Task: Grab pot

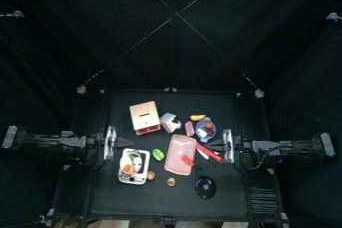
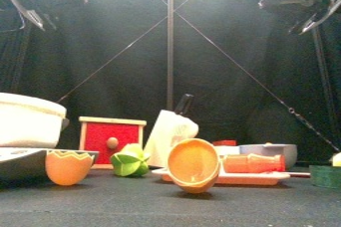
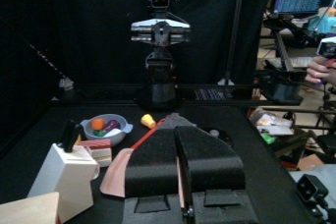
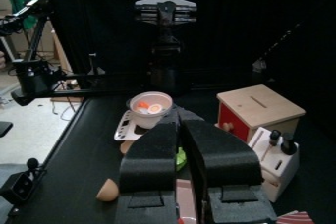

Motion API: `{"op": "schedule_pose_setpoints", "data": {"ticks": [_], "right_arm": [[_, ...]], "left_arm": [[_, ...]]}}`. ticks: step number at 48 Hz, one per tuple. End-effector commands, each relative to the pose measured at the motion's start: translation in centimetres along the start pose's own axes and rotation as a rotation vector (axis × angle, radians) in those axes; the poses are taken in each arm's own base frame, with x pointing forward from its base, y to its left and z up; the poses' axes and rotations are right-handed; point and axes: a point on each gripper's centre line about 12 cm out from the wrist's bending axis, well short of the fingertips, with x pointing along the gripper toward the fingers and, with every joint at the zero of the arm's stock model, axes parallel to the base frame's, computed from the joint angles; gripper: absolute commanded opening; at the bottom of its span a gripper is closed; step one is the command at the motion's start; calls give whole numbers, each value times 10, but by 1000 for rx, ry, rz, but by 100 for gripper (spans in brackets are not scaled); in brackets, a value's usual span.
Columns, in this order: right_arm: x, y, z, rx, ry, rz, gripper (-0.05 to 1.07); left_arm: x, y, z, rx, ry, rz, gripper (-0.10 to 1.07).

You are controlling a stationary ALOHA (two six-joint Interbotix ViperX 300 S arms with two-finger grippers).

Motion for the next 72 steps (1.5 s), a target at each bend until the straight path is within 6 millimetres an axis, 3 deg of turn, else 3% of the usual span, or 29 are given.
{"op": "schedule_pose_setpoints", "data": {"ticks": [1,22,38,55,62,72], "right_arm": [[6,0,2,-9,3,1,1],[41,3,-23,-88,147,36,1],[42,3,-28,-75,166,30,1],[43,2,-33,-62,186,26,1],[45,2,-36,-62,198,26,1],[47,2,-40,-62,213,26,1]], "left_arm": [[3,-5,-4,-4,35,-22,-3],[1,-38,-43,-156,413,-155,2],[-1,-49,-78,-243,731,-168,34],[-4,-51,-86,-222,808,-179,65],[-1,-51,-91,-213,836,-175,73],[6,-54,-102,-191,911,-175,74]]}}
